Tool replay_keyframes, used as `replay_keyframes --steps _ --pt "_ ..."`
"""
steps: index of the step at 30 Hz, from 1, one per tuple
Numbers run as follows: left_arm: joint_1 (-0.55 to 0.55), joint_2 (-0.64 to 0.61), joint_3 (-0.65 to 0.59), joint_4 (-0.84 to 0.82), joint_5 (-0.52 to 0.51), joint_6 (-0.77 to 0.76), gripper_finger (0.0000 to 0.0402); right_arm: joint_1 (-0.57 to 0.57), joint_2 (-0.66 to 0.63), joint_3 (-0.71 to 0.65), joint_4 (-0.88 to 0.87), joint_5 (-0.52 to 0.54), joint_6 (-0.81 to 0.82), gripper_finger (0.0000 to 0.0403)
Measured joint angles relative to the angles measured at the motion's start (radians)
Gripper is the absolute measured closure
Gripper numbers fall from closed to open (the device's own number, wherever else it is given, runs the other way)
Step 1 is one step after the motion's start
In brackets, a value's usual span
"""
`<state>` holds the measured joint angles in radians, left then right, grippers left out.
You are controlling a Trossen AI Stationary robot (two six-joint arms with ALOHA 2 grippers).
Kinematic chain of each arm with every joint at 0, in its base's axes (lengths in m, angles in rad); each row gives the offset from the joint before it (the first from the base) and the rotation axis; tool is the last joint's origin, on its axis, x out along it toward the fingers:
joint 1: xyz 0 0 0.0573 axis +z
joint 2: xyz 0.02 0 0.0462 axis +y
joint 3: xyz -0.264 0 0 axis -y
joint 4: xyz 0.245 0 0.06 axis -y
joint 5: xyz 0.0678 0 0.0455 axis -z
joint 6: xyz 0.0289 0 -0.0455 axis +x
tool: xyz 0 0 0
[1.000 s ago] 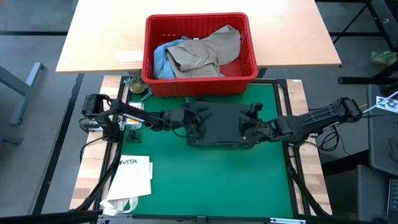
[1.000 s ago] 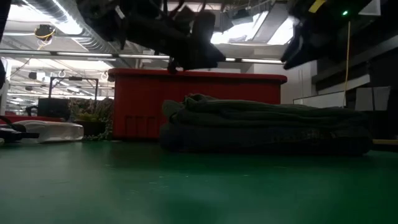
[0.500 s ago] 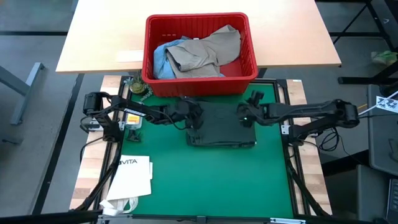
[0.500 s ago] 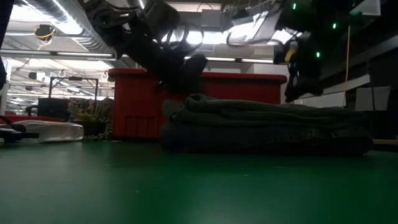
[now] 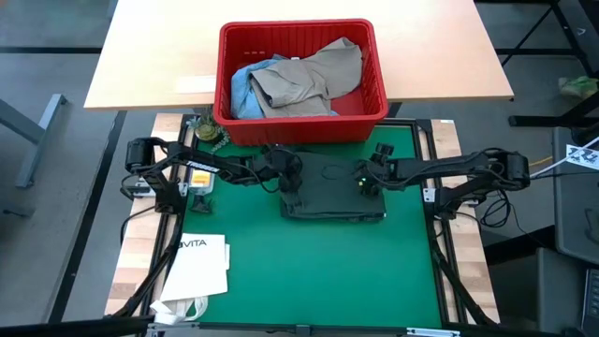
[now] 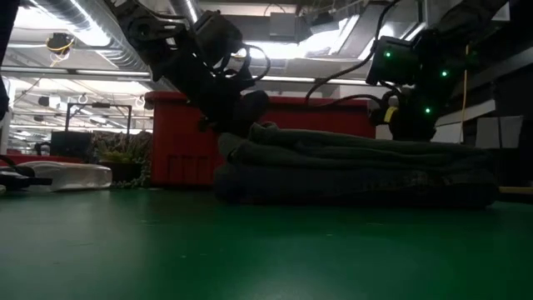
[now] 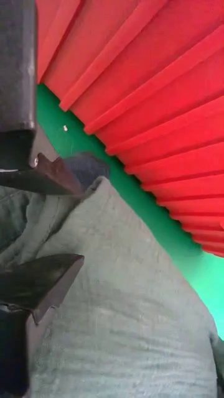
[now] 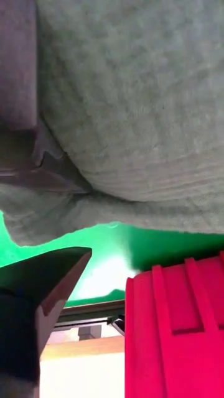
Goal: Fold Laundry from Bin
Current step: Stack the green shirt on top of the dark blue pants, then fold the gray shorts
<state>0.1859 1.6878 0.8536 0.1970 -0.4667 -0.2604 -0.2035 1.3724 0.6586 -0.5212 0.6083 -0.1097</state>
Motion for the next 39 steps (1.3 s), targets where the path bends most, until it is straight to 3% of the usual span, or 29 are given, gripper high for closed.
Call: replay_keyframes --steps 8,16,23,28,33,39 --pt "-0.006 0.0 0.0 0.036 0.005 0.0 0.0244 0.0 0.0 0.01 -0.014 -0.012 0.0 0.0246" --pt "-0.005 -0.048 0.0 0.17 0.135 0.009 0.0244 0.0 -0.003 0.156 -0.235 -0.085 -0.003 0.0246" --pt "-0.005 -0.122 0.0 0.267 0.24 0.011 0.0244 0.0 -0.004 0.262 -0.321 -0.001 -0.012 0.0246" --pt "-0.002 -0.167 0.0 0.324 0.24 0.07 0.0244 0.0 -0.004 0.271 -0.318 0.053 -0.012 0.0246" --pt "-0.002 -0.208 0.0 0.351 0.173 0.087 0.0244 0.001 -0.004 0.271 -0.315 0.054 -0.03 0.0246" --pt "0.044 -0.232 0.006 0.59 0.109 0.185 0.0244 0.001 -0.004 0.271 -0.312 0.054 -0.029 0.0246"
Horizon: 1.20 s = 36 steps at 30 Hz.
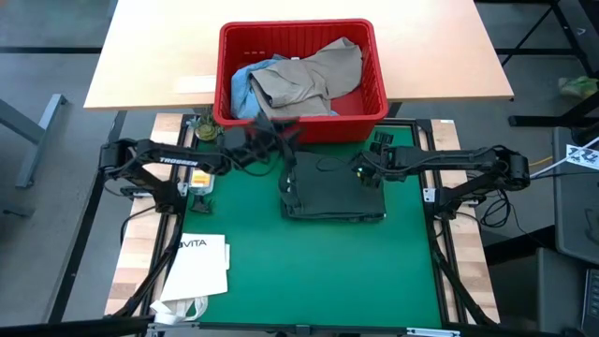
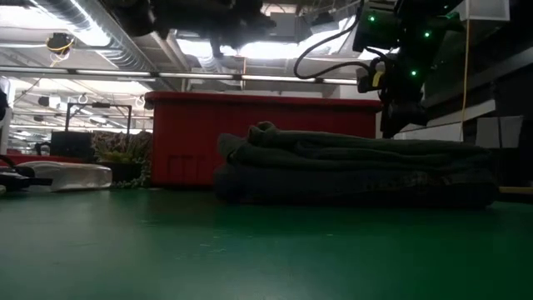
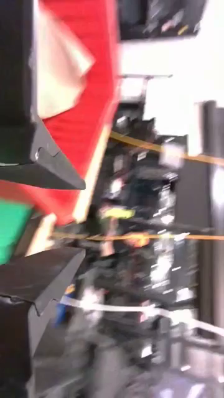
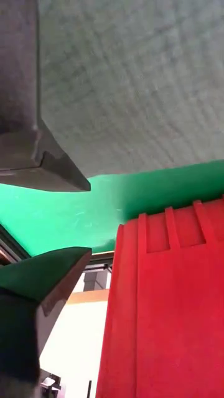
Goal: Fold Laundry from Bin
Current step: Fold the gray shorts
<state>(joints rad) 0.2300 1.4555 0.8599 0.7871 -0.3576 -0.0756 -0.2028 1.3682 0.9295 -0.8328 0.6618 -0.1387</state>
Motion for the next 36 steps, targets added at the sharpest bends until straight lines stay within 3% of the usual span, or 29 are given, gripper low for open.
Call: replay_keyframes --steps 5,13,17,27,36 --pt "0.101 -0.004 0.115 -0.03 0.025 0.002 0.0244 0.0 0.0 0.0 0.001 -0.046 0.002 0.0246" --pt "0.3 -0.004 0.413 -0.601 0.061 0.007 0.0244 0.0 0.0 -0.002 0.043 -0.079 0.002 0.0246" --pt "0.422 -0.004 0.526 -0.862 0.059 0.082 0.0244 0.0 0.0 -0.002 0.092 -0.079 0.002 0.0246" --pt "0.67 0.02 0.549 -1.151 0.099 0.327 0.0244 0.0 0.0 -0.002 0.159 -0.088 0.002 0.0246" --pt "0.746 0.135 0.549 -1.171 0.219 0.53 0.0244 0.0 0.0 -0.003 0.202 -0.098 0.002 0.0246"
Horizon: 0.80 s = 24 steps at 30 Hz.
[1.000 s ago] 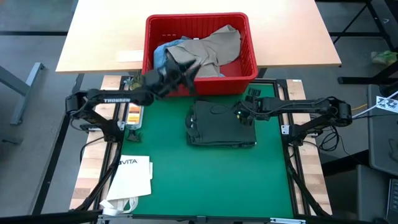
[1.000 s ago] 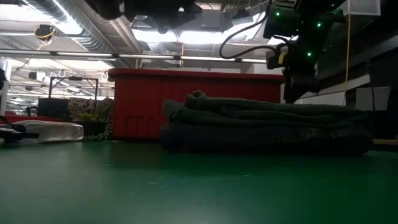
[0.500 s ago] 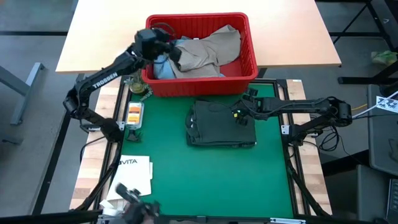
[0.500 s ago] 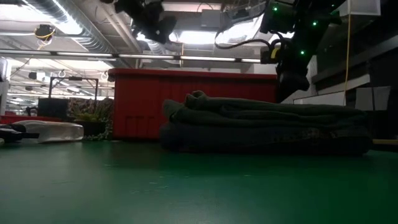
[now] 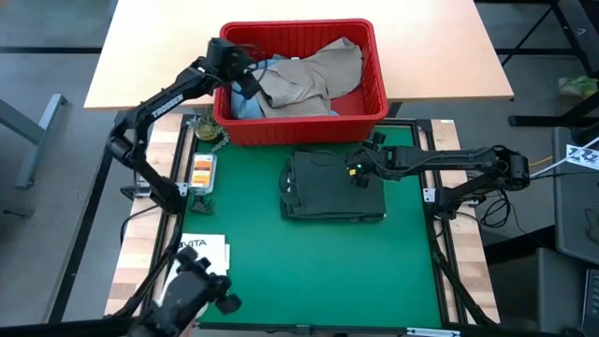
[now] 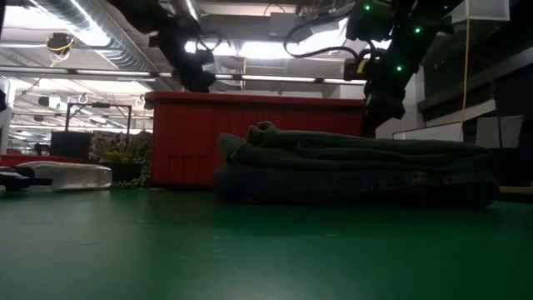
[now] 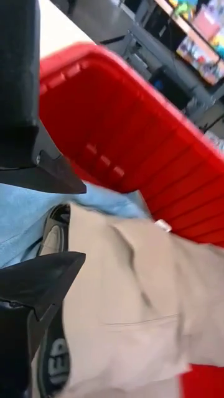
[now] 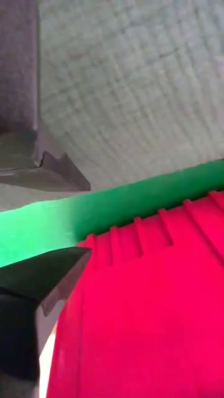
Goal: Fold Laundry from Bin
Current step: Fold the gray shorts
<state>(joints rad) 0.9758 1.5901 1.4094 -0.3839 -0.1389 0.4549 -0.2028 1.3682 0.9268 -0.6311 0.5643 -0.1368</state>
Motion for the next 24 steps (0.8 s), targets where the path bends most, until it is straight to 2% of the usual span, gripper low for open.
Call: replay_keyframes --steps 7,10,24 --pt "-0.007 0.106 0.0 0.003 -0.005 0.183 0.0244 0.0 0.0 0.0 0.005 0.0 0.0 0.0246" --pt "-0.009 0.144 0.0 0.004 -0.044 0.26 0.0244 0.0 0.0 0.0 0.005 0.0 0.0 0.0246" --pt "-0.009 0.246 0.0 0.084 -0.11 0.34 0.0244 0.0 0.0 0.0 0.003 0.0 0.0 0.0246"
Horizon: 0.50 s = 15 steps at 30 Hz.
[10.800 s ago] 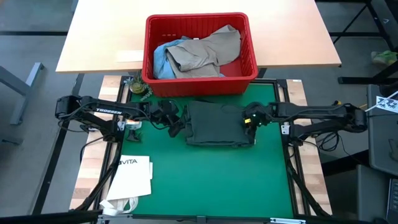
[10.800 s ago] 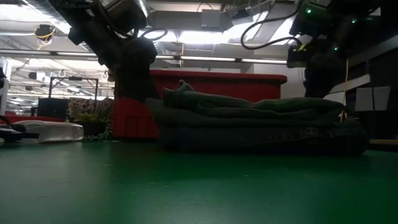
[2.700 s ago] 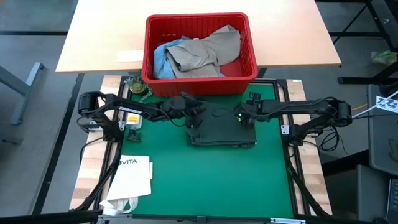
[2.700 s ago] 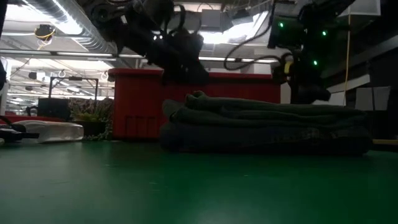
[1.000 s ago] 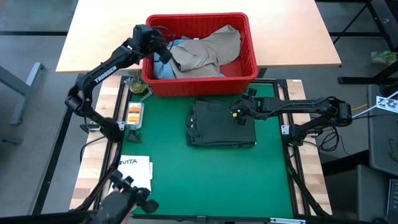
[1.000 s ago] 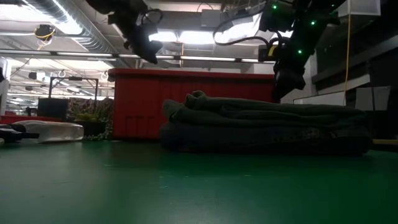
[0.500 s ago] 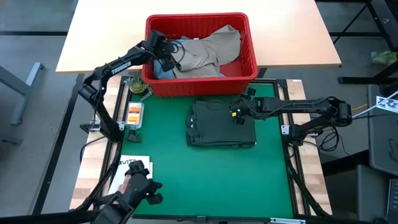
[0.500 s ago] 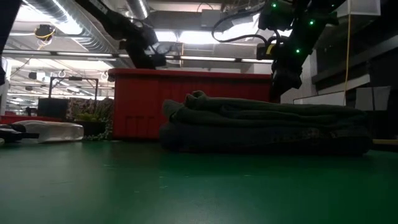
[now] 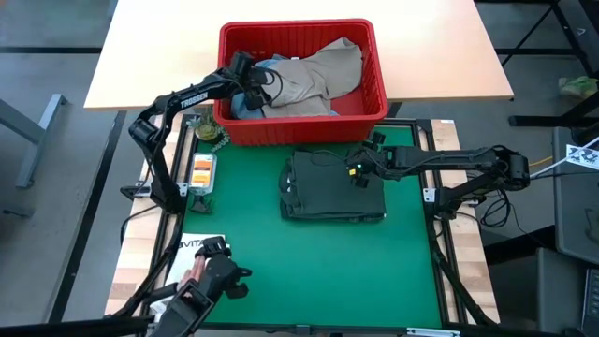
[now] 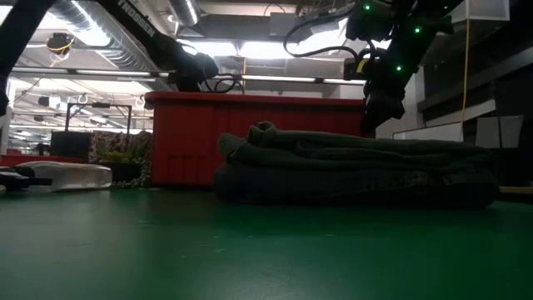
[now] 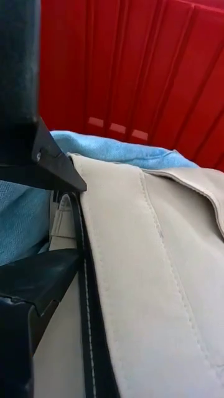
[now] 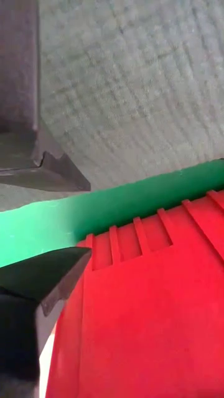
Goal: Fold Laundry from Bin
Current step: Fold the gray shorts
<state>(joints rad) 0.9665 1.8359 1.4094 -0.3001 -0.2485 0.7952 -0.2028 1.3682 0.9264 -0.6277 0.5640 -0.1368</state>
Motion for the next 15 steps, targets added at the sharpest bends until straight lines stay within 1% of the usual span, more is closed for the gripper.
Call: replay_keyframes --steps 7,12,15 --pt "-0.009 0.0 0.0 0.004 -0.002 0.0 0.0244 0.0 0.0 0.0 0.0 0.0 0.0 0.0246" --pt "-0.038 0.0 0.0 0.02 0.007 0.004 0.0244 0.0 0.0 0.0 0.0 0.0 0.0 0.0246" --pt "-0.054 0.0 0.0 0.035 0.008 0.041 0.0244 0.0 0.0 0.0 0.0 0.001 0.0 0.0246"
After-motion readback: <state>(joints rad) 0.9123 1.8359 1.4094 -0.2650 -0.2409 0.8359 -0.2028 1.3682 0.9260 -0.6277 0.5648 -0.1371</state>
